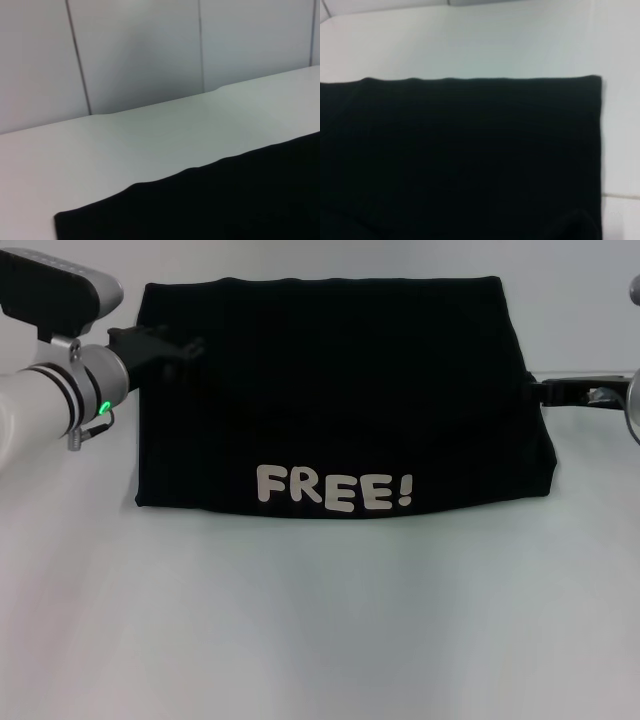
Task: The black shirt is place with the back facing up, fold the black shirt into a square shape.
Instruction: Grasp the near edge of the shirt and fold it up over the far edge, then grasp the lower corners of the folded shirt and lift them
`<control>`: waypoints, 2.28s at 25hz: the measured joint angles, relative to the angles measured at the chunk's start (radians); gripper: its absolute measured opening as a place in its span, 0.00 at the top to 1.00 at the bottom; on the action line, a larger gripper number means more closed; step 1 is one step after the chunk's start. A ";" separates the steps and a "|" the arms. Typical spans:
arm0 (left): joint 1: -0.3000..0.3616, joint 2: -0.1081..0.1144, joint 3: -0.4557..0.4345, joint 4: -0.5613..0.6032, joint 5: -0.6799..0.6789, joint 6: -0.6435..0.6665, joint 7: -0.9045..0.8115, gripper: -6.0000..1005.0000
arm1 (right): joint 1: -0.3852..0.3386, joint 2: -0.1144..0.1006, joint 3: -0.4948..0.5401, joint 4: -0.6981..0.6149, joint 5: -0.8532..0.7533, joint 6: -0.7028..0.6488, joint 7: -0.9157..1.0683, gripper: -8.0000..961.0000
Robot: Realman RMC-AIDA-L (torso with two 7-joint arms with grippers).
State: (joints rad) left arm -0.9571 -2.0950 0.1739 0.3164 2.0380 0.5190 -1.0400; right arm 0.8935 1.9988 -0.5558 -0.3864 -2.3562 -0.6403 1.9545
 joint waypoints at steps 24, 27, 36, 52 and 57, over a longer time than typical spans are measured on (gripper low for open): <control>0.390 -0.070 0.252 0.533 0.189 0.630 -0.530 0.13 | -0.250 -0.025 0.007 -0.262 0.366 -0.644 -0.040 0.25; 0.401 -0.072 0.250 0.531 0.254 0.620 -0.538 0.13 | -0.253 -0.020 0.009 -0.261 0.366 -0.637 -0.039 0.25; 0.382 -0.069 0.255 0.505 0.323 0.605 -0.754 0.13 | -0.241 -0.018 0.011 -0.253 0.379 -0.608 -0.031 0.25; 0.342 -0.057 0.280 0.444 0.347 0.536 -1.056 0.13 | -0.233 -0.025 0.005 -0.249 0.374 -0.594 -0.037 0.25; 0.342 -0.058 0.306 0.441 0.350 0.543 -1.054 0.13 | -0.237 -0.026 0.004 -0.249 0.374 -0.594 -0.032 0.25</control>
State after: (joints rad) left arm -0.6151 -2.1533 0.4795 0.7574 2.3879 1.0621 -2.0939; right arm 0.6563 1.9729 -0.5519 -0.6358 -1.9819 -1.2344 1.9226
